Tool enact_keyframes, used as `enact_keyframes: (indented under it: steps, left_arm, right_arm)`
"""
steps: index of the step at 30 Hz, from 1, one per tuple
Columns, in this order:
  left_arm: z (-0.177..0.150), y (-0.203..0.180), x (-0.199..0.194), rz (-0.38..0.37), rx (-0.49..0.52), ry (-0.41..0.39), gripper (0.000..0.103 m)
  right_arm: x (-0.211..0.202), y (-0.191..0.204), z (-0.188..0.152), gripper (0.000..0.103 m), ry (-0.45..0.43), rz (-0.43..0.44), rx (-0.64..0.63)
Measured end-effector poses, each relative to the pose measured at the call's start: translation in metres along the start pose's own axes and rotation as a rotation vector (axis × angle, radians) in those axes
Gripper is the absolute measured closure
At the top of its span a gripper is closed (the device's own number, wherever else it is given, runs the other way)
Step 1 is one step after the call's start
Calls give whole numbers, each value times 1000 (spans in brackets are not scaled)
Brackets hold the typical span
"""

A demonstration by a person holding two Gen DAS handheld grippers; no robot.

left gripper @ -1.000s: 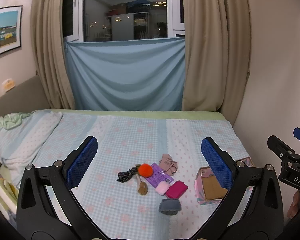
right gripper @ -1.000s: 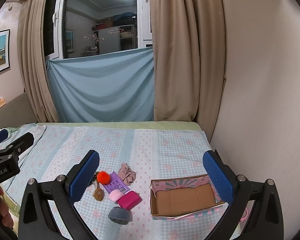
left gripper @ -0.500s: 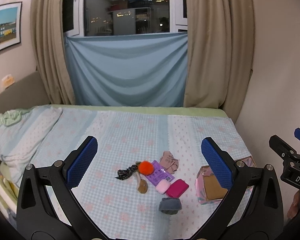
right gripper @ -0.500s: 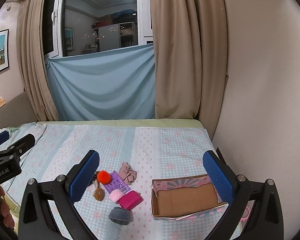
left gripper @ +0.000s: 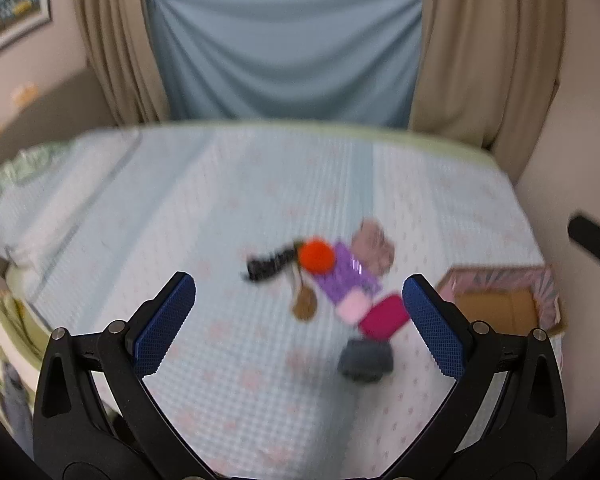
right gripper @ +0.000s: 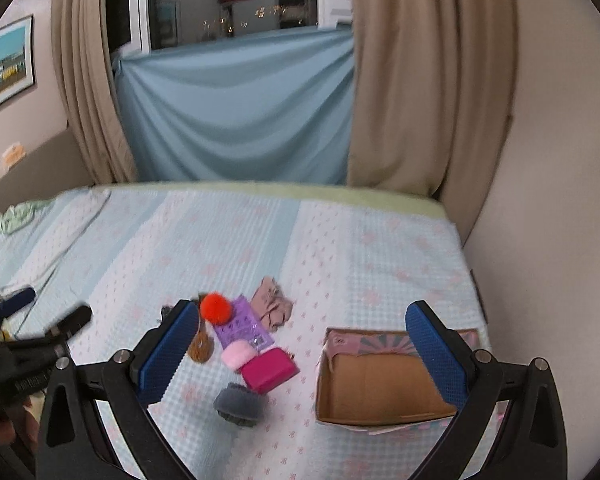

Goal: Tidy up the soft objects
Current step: 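Grasp the brown plush toy with the left tool while the right tool grasps the pink mask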

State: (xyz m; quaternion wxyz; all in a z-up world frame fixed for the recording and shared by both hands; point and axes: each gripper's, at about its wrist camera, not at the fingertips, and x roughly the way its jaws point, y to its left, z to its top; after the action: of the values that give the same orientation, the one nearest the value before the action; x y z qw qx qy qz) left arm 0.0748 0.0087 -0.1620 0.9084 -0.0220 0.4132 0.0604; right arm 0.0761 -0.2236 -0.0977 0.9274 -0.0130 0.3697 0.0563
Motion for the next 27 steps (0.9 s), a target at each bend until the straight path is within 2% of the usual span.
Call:
enact_keyframes:
  steps: [5,14,20,27]
  left_arm:
    - [-33,13,91,-47,-10,120,0]
    - [-56,17,236,-46,30,188,1]
    - [-67,20,306,-70,9,243,7]
    - [-82,14,357,-97,48,324,19]
  right_arm:
    - [78,13,-13,0,95,40,18]
    - [223,41,-43,0,247,36,93]
    - [302,48,-53,0,302,10,136]
    - [379,47,-58,0,331,-20,176]
